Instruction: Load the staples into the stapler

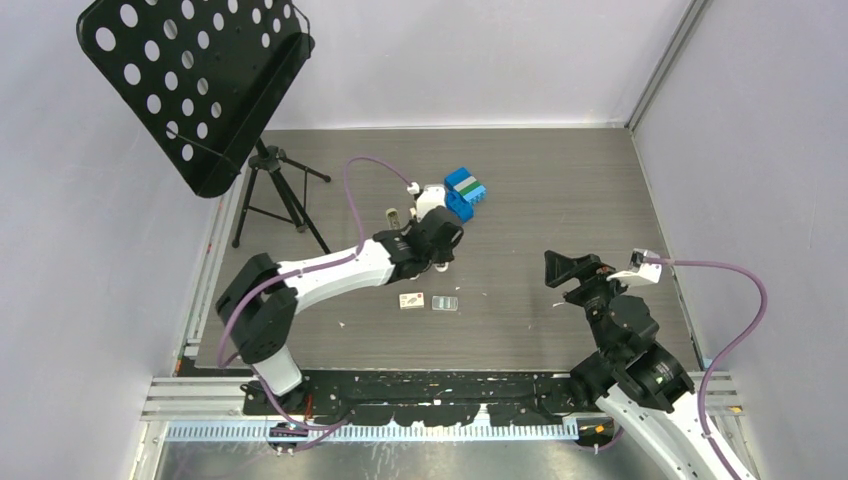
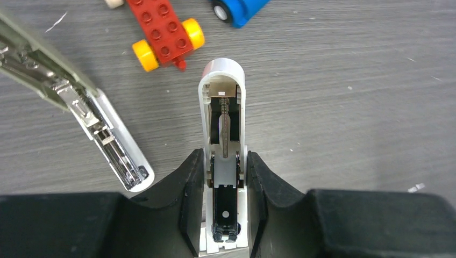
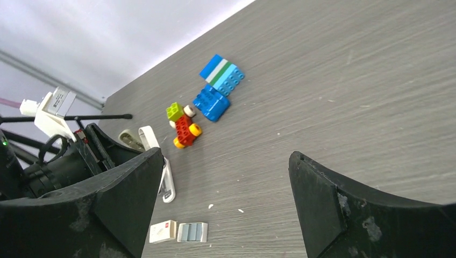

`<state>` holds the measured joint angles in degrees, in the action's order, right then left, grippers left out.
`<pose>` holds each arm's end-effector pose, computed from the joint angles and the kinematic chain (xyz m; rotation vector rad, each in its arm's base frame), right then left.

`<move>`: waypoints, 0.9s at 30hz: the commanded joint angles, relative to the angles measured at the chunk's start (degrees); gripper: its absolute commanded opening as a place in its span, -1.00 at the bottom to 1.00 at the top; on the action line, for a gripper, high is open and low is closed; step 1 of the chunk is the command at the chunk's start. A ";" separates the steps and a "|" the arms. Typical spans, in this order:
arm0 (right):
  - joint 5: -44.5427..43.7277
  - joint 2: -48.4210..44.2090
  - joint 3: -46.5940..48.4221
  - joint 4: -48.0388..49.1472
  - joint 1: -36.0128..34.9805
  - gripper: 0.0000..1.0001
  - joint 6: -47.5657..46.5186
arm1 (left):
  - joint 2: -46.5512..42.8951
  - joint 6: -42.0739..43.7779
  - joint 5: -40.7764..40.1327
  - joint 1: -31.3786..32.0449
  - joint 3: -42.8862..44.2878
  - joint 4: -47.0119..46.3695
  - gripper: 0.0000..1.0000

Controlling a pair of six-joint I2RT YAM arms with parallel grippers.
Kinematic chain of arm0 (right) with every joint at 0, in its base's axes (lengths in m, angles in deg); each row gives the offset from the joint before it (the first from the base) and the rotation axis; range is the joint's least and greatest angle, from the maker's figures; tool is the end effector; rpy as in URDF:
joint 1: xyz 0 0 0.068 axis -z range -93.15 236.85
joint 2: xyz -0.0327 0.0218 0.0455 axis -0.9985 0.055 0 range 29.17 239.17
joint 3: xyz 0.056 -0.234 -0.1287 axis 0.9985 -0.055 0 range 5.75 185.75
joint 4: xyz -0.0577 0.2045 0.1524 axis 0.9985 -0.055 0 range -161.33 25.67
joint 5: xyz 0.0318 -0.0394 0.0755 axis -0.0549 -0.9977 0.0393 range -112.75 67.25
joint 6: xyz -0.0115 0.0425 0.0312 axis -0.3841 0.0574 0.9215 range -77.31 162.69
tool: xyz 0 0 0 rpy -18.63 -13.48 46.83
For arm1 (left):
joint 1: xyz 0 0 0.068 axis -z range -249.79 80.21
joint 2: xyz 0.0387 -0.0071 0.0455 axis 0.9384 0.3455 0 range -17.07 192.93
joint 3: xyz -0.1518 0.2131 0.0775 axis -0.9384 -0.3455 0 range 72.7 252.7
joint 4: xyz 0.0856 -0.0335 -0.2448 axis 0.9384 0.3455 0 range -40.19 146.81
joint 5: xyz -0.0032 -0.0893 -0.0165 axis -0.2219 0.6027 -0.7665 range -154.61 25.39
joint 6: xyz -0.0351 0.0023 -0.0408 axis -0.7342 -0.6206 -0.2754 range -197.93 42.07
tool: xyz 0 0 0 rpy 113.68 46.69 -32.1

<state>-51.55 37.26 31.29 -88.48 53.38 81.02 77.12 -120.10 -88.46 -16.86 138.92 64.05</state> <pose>0.0752 0.0292 0.2690 0.4483 1.6397 0.5195 0.2301 -0.2808 0.2434 0.0014 2.2656 -0.4160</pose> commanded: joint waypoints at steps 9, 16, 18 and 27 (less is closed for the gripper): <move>-6.98 -1.76 3.14 -4.58 0.16 0.83 3.40 | 13.16 -18.48 -19.41 4.84 12.48 14.34 -1.00; -5.45 -1.36 2.90 -4.50 0.16 0.83 3.72 | 18.22 -25.14 -21.18 6.09 13.92 17.30 -1.00; -5.12 -1.05 2.83 -4.44 0.16 0.84 3.77 | 19.42 -26.77 -21.67 6.22 13.91 17.46 -1.00; -3.40 -0.90 2.67 -4.07 0.14 0.84 3.69 | 22.73 -29.65 -23.48 6.43 14.87 17.48 -0.90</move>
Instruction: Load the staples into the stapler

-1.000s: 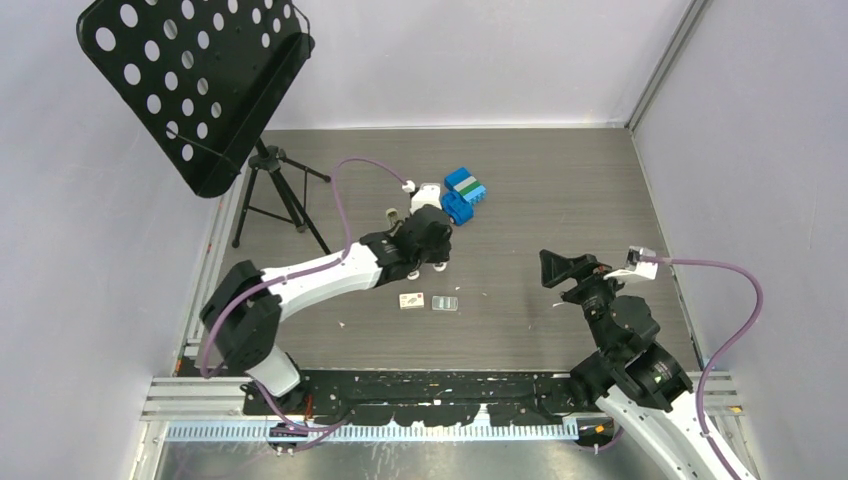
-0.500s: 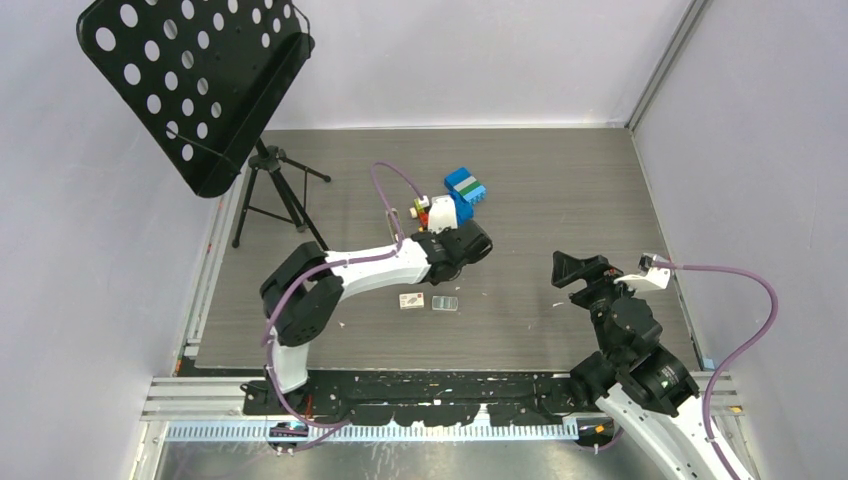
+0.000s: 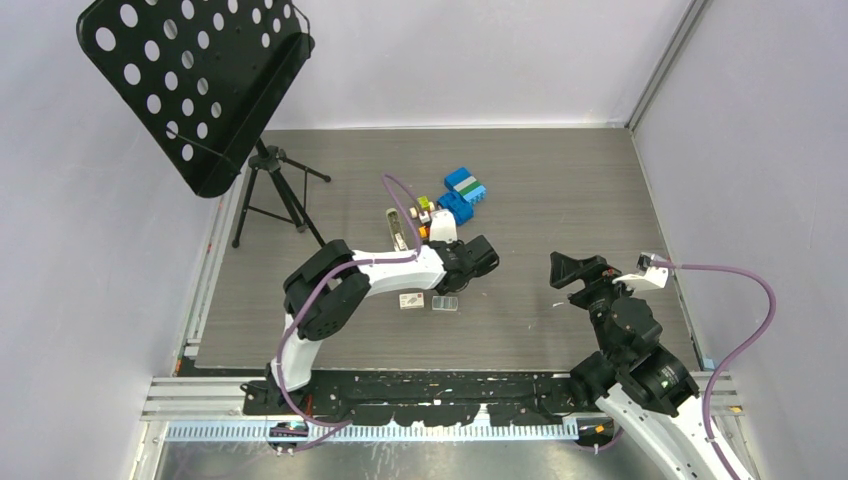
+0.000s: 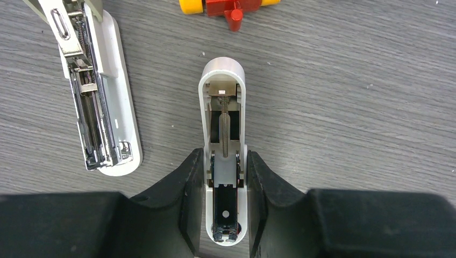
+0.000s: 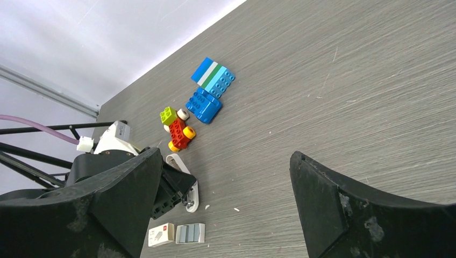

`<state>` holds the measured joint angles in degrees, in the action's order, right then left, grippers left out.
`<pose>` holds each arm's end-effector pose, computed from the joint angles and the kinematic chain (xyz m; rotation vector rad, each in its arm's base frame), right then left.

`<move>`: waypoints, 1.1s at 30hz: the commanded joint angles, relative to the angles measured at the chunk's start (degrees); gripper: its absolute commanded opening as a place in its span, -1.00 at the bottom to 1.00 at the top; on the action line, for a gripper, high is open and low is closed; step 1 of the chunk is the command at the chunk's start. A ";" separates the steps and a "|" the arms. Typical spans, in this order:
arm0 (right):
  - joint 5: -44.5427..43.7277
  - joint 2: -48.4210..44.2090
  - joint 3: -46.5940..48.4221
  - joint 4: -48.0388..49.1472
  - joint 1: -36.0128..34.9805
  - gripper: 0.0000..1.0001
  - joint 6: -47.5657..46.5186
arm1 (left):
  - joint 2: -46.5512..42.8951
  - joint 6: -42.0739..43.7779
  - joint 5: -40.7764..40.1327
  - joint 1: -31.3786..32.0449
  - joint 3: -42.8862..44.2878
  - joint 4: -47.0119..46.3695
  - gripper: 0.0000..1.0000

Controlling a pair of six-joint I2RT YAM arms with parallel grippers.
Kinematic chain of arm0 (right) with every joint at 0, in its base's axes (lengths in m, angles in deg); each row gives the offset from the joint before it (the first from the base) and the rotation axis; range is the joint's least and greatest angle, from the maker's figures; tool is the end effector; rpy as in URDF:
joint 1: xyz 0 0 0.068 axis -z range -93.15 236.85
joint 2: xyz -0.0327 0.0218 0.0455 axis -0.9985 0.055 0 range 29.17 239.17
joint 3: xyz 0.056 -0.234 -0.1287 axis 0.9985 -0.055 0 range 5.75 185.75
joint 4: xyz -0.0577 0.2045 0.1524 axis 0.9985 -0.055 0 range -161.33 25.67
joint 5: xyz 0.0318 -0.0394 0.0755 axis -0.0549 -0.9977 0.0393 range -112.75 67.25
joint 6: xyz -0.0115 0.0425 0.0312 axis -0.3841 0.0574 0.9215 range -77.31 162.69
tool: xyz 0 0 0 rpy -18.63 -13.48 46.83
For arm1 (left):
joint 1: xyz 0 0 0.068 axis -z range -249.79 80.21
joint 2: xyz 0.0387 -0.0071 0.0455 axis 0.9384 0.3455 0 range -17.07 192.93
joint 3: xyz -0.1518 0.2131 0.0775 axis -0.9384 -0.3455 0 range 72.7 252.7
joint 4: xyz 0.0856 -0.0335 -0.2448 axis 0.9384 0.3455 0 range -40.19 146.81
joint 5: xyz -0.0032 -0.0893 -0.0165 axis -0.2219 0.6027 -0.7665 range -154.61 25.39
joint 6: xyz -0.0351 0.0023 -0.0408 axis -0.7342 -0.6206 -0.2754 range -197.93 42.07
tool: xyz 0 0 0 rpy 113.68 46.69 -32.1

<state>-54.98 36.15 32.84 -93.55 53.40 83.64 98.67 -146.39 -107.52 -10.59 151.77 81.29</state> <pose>0.0690 0.0229 0.2696 0.5222 1.6477 0.4787 0.2278 -0.3349 0.1603 -0.3614 2.2899 0.0001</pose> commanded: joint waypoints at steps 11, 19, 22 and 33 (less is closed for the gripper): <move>0.51 0.37 1.04 0.92 0.14 0.85 1.06 | 3.50 -4.56 -5.60 0.19 4.93 0.75 -0.47; 0.81 0.40 1.03 0.94 0.14 0.86 1.00 | 1.61 -6.83 -2.30 0.19 2.88 -1.14 0.00; 0.97 0.34 1.06 0.91 0.14 0.85 0.99 | 0.60 -7.35 -1.18 0.18 1.98 -1.78 0.11; 1.19 0.31 1.12 0.87 0.14 0.86 0.80 | -4.79 -9.05 4.63 0.21 -4.04 -7.49 0.54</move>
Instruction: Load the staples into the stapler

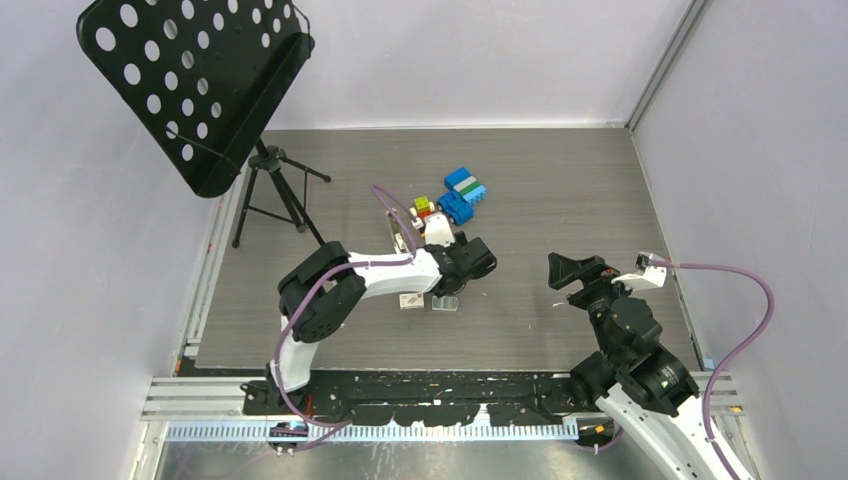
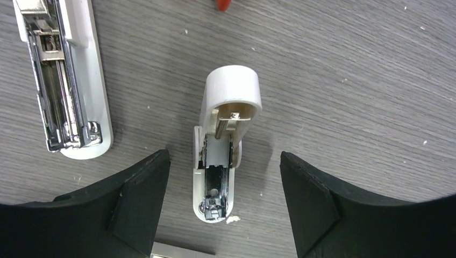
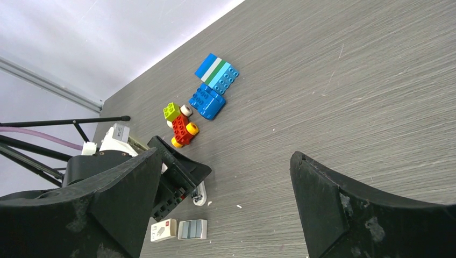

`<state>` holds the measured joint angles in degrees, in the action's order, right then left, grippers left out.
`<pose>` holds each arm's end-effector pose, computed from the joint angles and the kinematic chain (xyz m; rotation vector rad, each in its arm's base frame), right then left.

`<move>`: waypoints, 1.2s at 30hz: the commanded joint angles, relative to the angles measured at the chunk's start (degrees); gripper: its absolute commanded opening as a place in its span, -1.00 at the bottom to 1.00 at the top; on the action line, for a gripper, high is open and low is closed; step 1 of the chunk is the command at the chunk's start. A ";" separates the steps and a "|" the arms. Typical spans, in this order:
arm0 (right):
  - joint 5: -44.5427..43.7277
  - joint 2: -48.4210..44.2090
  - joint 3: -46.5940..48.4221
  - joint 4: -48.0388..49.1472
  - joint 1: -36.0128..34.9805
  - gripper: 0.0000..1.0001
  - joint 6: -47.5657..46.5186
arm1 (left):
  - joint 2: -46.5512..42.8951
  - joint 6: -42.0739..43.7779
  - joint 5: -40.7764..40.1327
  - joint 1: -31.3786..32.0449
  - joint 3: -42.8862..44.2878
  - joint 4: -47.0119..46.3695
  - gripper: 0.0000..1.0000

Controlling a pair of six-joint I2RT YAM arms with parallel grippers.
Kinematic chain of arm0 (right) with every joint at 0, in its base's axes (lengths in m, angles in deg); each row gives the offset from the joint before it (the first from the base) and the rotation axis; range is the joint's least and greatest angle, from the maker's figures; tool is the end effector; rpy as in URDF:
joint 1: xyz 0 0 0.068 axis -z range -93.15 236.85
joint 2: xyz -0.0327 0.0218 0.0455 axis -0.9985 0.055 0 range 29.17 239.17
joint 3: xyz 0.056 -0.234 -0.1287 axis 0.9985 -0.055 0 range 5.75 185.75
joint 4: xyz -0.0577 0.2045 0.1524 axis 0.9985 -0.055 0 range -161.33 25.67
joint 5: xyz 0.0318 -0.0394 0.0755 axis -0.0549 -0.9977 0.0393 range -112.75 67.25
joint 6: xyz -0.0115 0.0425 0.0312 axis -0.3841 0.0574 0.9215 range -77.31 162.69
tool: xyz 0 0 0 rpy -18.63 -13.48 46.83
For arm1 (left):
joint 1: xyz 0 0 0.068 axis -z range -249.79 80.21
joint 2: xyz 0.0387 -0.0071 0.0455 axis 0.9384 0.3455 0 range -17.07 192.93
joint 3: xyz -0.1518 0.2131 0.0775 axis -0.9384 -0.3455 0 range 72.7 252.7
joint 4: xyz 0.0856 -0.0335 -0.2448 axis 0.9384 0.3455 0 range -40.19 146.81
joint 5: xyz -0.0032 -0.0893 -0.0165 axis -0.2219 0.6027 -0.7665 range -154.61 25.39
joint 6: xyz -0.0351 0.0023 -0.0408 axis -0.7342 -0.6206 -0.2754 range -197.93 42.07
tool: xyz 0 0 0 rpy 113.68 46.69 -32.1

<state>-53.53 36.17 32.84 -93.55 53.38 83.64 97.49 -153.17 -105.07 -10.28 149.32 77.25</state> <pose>0.0690 0.0238 0.2695 0.5050 1.6579 0.4995 0.2239 -0.3348 0.1585 -0.5047 2.2836 -0.1392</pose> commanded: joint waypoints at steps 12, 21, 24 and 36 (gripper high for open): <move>-0.37 1.27 1.36 0.91 0.16 0.86 0.71 | -5.44 -1.28 6.06 -0.09 -4.19 -8.71 0.50; -0.31 2.04 1.38 0.91 0.16 0.87 0.71 | -7.84 -1.11 6.44 0.00 -6.35 -9.82 0.50; -0.14 3.92 2.25 -0.03 0.16 0.87 1.04 | -10.19 -1.32 6.14 0.00 -7.82 -9.33 0.53; 5.61 24.63 12.26 -10.82 0.16 0.87 3.41 | -26.01 14.76 2.34 -0.12 -12.13 -3.82 0.99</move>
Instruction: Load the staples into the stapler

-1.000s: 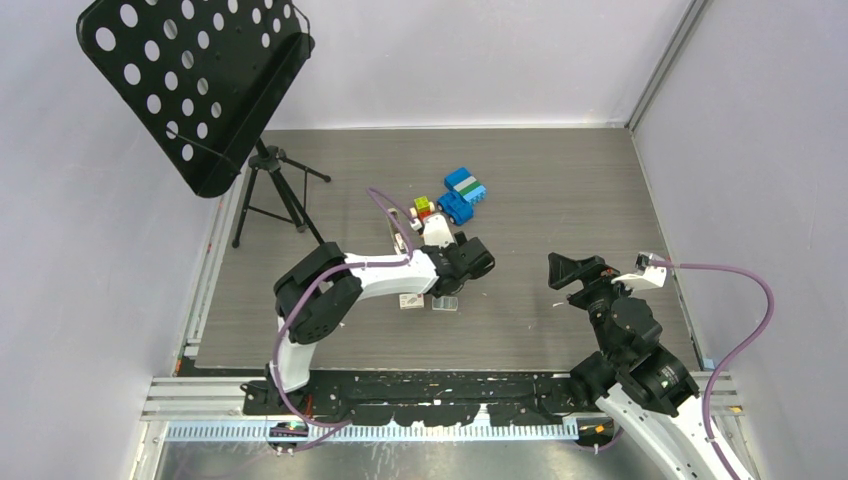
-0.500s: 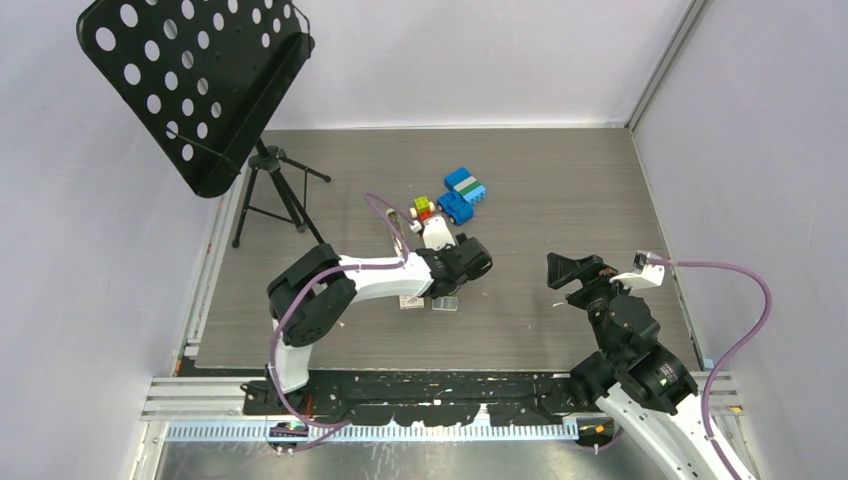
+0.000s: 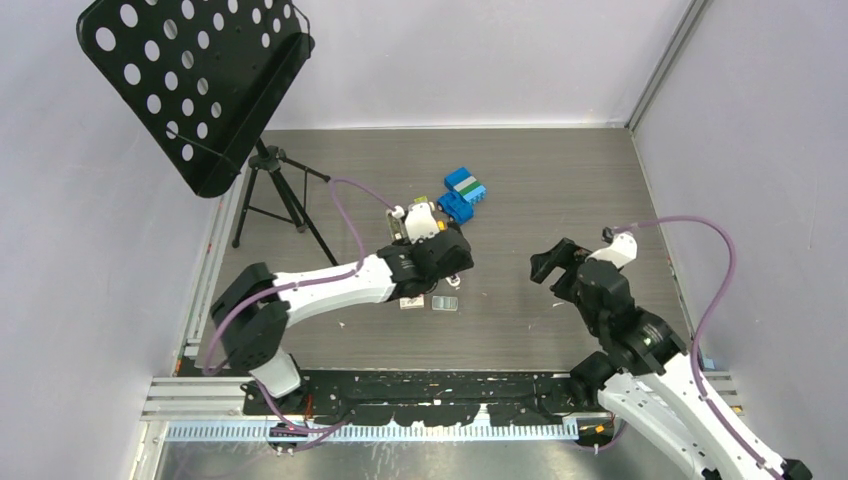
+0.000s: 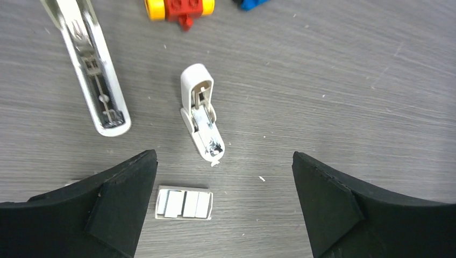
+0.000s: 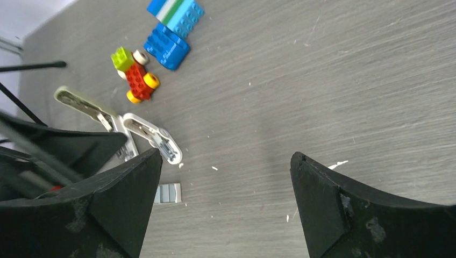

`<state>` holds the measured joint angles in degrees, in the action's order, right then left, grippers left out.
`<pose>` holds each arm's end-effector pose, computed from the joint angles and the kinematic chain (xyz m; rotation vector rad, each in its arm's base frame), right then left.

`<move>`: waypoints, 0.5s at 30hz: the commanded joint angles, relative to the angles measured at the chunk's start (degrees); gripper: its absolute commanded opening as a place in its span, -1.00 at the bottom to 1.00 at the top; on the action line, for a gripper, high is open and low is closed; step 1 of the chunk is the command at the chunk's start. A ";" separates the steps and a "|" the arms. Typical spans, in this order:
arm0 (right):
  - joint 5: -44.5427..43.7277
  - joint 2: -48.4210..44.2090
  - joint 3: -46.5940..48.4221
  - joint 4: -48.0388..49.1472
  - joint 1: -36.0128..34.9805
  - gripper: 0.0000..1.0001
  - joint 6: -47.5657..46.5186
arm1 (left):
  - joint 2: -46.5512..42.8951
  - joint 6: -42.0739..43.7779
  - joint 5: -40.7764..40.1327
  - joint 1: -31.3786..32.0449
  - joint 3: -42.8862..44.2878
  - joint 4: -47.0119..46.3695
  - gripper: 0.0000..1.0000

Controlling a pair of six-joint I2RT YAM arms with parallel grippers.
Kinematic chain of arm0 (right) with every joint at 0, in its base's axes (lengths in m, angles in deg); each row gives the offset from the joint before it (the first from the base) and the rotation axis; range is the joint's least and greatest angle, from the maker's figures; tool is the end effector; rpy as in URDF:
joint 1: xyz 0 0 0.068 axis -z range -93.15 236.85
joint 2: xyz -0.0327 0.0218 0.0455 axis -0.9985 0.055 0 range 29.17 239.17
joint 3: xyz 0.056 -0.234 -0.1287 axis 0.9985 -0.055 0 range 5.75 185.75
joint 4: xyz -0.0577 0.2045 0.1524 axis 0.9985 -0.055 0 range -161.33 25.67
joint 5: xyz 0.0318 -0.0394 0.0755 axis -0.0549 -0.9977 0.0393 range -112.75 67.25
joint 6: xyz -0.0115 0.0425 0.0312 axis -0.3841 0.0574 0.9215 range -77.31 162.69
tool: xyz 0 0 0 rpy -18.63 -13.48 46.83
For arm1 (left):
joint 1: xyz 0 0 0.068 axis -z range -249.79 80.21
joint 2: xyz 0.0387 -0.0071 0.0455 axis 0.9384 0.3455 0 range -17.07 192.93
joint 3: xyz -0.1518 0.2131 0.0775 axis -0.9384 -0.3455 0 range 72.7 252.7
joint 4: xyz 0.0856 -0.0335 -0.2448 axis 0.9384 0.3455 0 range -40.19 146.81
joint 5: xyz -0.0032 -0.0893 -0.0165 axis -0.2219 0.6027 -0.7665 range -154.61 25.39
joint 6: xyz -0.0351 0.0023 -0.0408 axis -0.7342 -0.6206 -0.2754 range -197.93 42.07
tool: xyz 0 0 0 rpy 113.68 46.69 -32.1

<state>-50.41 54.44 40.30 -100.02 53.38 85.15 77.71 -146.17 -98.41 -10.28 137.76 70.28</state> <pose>0.0991 0.0457 0.2779 0.4545 1.9420 0.3692 0.1951 -0.2924 0.2278 -0.4251 2.2619 -0.4378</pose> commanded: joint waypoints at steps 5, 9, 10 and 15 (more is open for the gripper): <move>8.67 14.64 9.15 -3.33 0.16 0.87 -1.21 | -13.09 16.60 -7.66 -0.27 -1.63 8.20 0.99; 11.84 16.38 7.64 0.48 0.16 0.87 -0.87 | -18.65 24.97 -8.98 -0.28 -1.45 12.79 0.99; 13.20 16.73 7.15 1.87 0.16 0.87 -0.96 | -19.74 27.14 -8.92 -0.31 -1.43 13.71 0.99; 14.13 24.47 10.21 1.06 0.16 0.87 -1.19 | -24.21 38.29 -5.26 -0.29 -0.68 17.16 0.99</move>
<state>-38.28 73.66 47.09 -100.50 53.38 84.89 57.06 -119.46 -104.37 -10.33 136.51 82.89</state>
